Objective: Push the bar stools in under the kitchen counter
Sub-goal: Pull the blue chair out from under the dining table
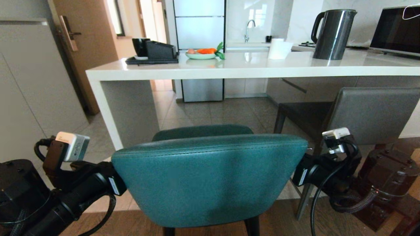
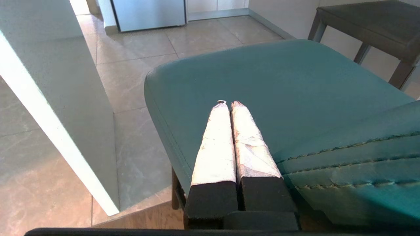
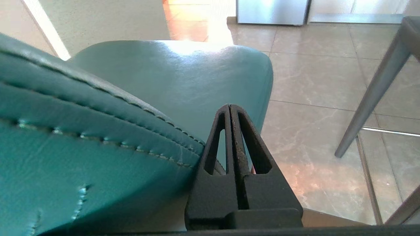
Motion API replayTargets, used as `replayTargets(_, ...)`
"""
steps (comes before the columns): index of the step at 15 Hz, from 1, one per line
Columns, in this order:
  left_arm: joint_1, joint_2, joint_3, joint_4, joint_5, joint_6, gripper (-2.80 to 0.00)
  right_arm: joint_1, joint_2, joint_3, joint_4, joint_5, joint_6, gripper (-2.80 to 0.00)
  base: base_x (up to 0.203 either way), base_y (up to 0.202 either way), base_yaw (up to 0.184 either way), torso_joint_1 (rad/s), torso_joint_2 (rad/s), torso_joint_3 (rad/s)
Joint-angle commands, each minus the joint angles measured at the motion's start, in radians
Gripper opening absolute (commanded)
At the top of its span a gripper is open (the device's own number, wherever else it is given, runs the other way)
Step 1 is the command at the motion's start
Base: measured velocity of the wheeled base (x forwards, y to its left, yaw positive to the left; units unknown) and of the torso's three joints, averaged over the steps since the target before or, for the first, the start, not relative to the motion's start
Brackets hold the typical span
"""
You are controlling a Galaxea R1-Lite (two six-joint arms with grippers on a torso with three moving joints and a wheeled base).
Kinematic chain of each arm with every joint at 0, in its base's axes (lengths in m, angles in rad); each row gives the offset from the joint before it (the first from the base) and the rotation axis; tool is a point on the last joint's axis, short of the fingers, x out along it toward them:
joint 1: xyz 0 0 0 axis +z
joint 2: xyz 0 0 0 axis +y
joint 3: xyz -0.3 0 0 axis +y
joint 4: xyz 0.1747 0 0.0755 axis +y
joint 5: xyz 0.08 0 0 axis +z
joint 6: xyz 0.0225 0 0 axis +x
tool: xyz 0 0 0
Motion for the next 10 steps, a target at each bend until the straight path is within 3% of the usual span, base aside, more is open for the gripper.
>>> replayTargets(1, -0.003, -0.062, 0.063, 0.024, -0.001, 0.008, -2.8, 0.022, -0.034, 0.018, -0.002, 0.0, 0.002, -2.8, 0.0, 0.0, 0.0, 0.0, 0.0, 0.0)
replayTargets(5, 0.027, -0.173, 0.134, 0.056, 0.004, 0.01, -2.8, 0.04, -0.013, 0.014, 0.0, 0.003, -0.001, -2.8, 0.0, 0.0, 0.0, 0.0, 0.0, 0.0)
replayTargets(10, 0.066, -0.342, 0.069, 0.323, 0.007, 0.007, -2.8, 0.054, -0.001, 0.015, -0.004, -0.001, 0.001, -2.8, 0.0, 0.0, 0.0, 0.0, 0.0, 0.0)
